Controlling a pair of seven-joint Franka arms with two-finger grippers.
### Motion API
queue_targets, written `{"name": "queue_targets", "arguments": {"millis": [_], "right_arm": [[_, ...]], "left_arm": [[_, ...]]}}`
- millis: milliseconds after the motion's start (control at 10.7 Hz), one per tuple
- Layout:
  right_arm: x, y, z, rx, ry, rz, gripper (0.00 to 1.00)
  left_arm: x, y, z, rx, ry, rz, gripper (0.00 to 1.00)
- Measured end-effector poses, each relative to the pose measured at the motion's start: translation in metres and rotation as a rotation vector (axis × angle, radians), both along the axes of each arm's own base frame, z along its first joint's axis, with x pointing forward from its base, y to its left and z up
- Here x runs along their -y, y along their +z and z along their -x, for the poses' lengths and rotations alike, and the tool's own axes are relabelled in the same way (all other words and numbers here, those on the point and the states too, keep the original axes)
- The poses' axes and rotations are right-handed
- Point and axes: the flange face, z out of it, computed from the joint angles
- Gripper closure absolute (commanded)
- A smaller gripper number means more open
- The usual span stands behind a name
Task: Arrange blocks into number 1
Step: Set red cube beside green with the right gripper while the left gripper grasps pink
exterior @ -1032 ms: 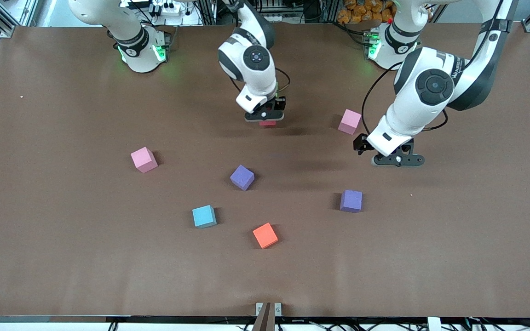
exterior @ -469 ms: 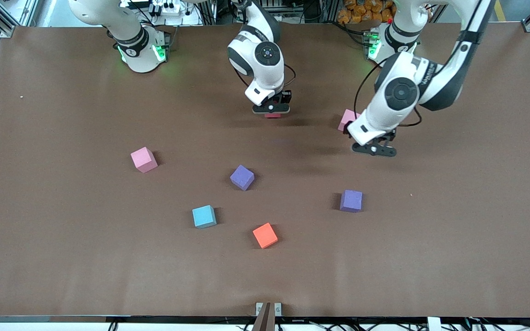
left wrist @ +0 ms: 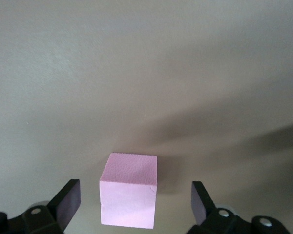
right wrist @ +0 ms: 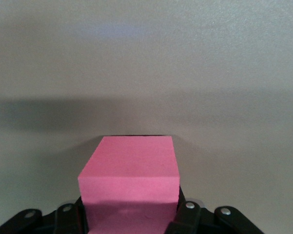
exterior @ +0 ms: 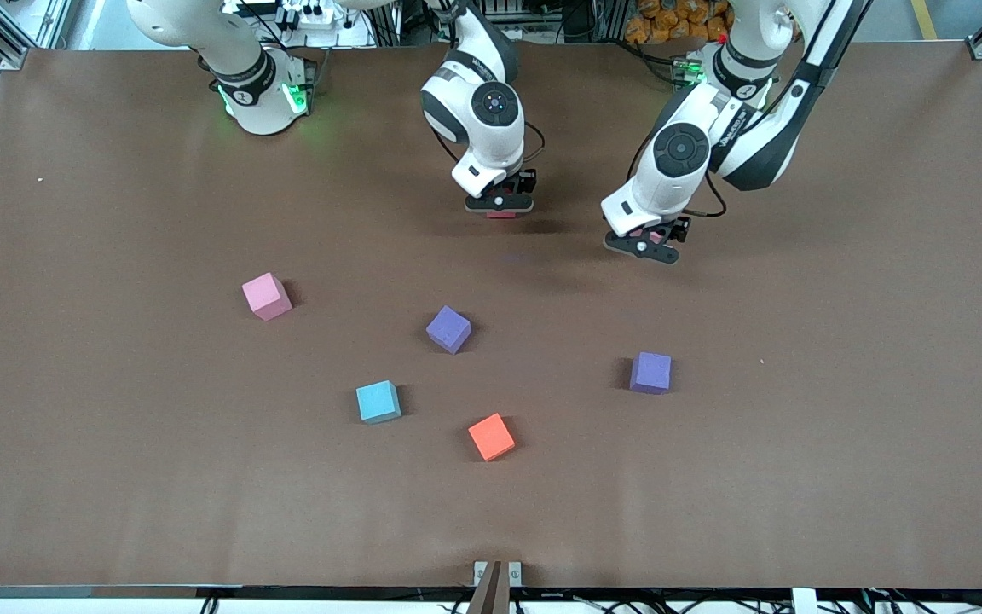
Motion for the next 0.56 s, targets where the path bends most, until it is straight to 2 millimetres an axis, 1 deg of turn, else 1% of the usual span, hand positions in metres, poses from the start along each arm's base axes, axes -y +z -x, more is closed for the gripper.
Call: {"name": "queue_targets", "arguments": {"millis": [188, 375, 469, 563], "right_arm": [[0.0, -0.001, 0.001, -0.002, 0.002, 0.001, 0.0], [-0.001, 0.003, 0.001, 0.003, 0.001, -0.007, 0.0], [-0.002, 0.01, -0.002, 0.009, -0.005, -0.018, 0.0], [0.0, 0.022, -0.012, 0.016, -0.021, -0.035, 0.0]], "left_arm": [[-0.005, -0.012, 0.009, 0.006, -0.052, 0.019, 0.0], [-0.011, -0.026, 0.022, 0.015, -0.073, 0.032, 0.0], [-0.013, -0.032, 0.029, 0.012, -0.078, 0.032, 0.0], [-0.016, -0.038, 0.036, 0.008, -0.082, 0.031, 0.0]]}}
